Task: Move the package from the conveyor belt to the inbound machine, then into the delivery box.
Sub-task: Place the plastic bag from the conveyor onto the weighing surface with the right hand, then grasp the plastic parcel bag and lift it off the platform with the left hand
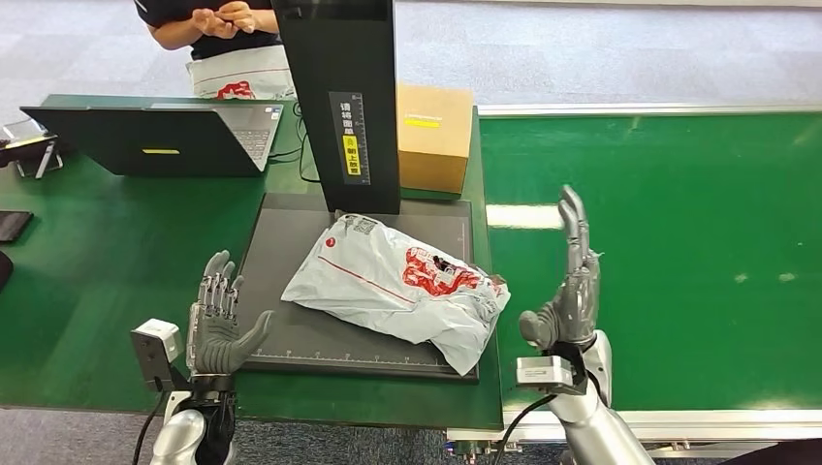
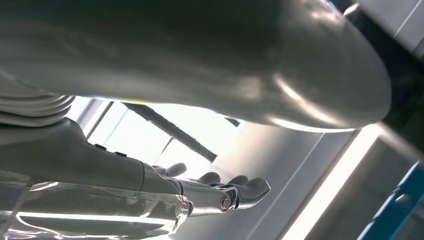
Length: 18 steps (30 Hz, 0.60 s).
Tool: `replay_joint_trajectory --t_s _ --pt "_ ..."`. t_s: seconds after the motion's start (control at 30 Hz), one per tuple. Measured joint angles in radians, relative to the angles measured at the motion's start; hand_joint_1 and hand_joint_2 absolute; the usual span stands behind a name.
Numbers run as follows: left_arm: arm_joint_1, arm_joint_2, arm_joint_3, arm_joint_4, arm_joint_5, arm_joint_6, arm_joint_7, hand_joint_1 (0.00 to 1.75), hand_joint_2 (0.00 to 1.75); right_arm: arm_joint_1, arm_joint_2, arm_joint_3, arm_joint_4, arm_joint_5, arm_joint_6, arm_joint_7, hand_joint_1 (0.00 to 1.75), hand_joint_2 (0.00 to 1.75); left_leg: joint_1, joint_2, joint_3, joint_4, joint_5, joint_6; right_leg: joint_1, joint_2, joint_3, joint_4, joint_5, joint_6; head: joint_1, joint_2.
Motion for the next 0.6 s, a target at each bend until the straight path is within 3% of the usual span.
replay_joint_trajectory --t_s 0.13,0.27,0.4,0.47,0.6 --pt "0.002 0.004 -0.006 0.0 0.003 0.007 0.0 0.0 1.75 0.031 0.001 -0.065 -0.008 -0.036 0.02 0.0 0.0 0.0 0.0 0.0 0.0 0.0 0.0 0.0 0.0 0.0 0.0 0.0 0.0 0.0 0.0 0.0" --pt "0.011 0.005 -0.006 -0.003 -0.007 0.014 -0.001 0.0 1.75 0.058 0.015 -0.16 0.009 -0.044 0.091 0.026 0.0 1.75 0.0 0.0 0.0 0.0 0.0 0.0 0.0 0.0 0.0 0.0 0.0 0.0 0.0 0.0" --pt "0.015 0.005 -0.019 -0.019 -0.149 0.048 -0.019 0.0 1.75 0.095 0.038 -0.273 0.089 0.018 0.302 0.231 0.0 1.75 0.0 -0.002 -0.001 0.0 0.0 0.0 0.0 -0.002 0.0 0.0 0.0 0.0 0.0 0.0" --pt "0.008 0.005 -0.033 -0.03 -0.223 0.068 -0.021 0.0 1.75 0.118 0.056 -0.331 0.131 0.054 0.386 0.278 0.0 1.75 0.0 -0.004 -0.002 0.0 0.0 0.0 0.0 -0.003 0.0 0.0 -0.001 0.0 0.0 0.0" --pt "-0.027 0.006 -0.071 -0.036 -0.347 0.113 -0.022 0.0 1.75 0.131 0.085 -0.41 0.172 0.113 0.447 0.339 0.0 1.75 0.0 -0.004 -0.001 0.0 0.0 0.0 0.0 -0.003 -0.001 0.0 -0.001 0.0 0.0 0.0"
